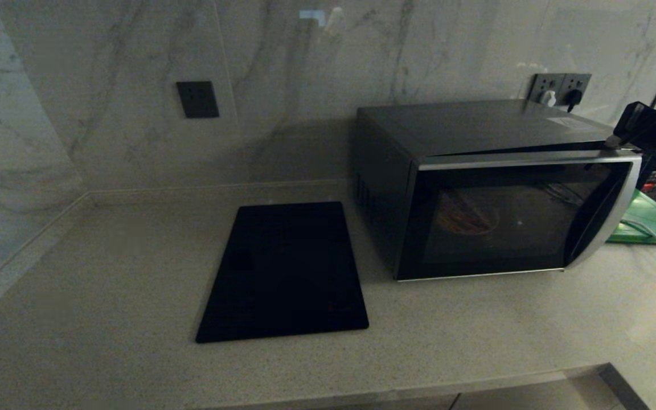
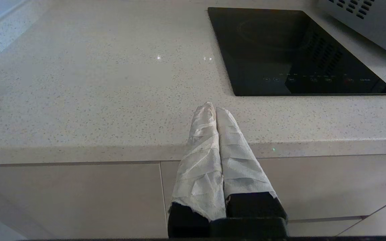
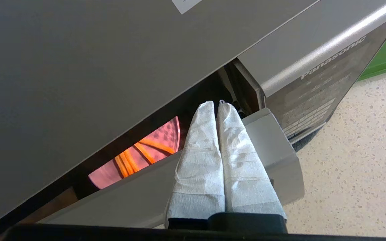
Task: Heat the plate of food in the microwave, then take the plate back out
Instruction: Open the microwave oven
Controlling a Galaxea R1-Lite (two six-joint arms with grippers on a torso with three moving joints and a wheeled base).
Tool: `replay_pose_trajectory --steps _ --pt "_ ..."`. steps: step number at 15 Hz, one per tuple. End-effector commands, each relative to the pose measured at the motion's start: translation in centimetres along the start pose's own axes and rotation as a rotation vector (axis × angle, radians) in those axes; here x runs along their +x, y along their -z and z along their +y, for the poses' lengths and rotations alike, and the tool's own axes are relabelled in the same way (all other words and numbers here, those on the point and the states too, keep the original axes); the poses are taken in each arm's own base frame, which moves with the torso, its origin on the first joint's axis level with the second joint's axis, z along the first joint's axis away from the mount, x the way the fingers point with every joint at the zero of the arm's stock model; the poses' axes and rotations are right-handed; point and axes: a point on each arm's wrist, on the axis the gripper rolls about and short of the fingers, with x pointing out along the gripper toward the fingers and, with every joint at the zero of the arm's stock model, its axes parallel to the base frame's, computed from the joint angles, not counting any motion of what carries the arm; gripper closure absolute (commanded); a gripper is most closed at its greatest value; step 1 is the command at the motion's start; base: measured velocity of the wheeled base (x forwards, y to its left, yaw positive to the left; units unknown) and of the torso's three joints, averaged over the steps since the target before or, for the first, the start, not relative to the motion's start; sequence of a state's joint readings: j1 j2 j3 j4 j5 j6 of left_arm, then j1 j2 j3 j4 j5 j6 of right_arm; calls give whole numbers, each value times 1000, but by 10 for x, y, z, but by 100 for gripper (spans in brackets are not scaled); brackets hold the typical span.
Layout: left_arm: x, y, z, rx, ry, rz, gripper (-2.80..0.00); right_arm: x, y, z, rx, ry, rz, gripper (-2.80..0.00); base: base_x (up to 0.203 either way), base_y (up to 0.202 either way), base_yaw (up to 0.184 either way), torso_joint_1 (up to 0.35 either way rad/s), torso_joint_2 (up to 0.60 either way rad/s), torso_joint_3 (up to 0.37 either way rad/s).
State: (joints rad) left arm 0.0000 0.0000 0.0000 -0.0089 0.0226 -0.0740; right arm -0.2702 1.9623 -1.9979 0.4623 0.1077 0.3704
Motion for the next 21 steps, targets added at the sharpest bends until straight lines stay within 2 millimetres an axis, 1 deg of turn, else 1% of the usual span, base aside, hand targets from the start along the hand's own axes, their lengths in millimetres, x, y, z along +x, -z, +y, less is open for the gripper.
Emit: replay_pose_trajectory --steps 1,7,14,18,21 --pt "0 0 0 -1 -1 1 0 2 1 -1 4 3 7 0 0 0 0 0 0 0" --pt "0 0 0 -1 -1 1 0 -3 0 -1 5 9 6 0 0 0 0 0 0 0" --pt "0 0 0 -1 0 0 0 -26 1 -1 12 27 49 0 0 0 0 0 0 0" --pt "0 0 0 -1 -1 1 0 -34 10 -3 18 42 125 0 0 0 0 0 0 0" --pt "0 0 0 -1 0 0 0 -45 13 -1 19 31 147 0 0 0 0 0 0 0"
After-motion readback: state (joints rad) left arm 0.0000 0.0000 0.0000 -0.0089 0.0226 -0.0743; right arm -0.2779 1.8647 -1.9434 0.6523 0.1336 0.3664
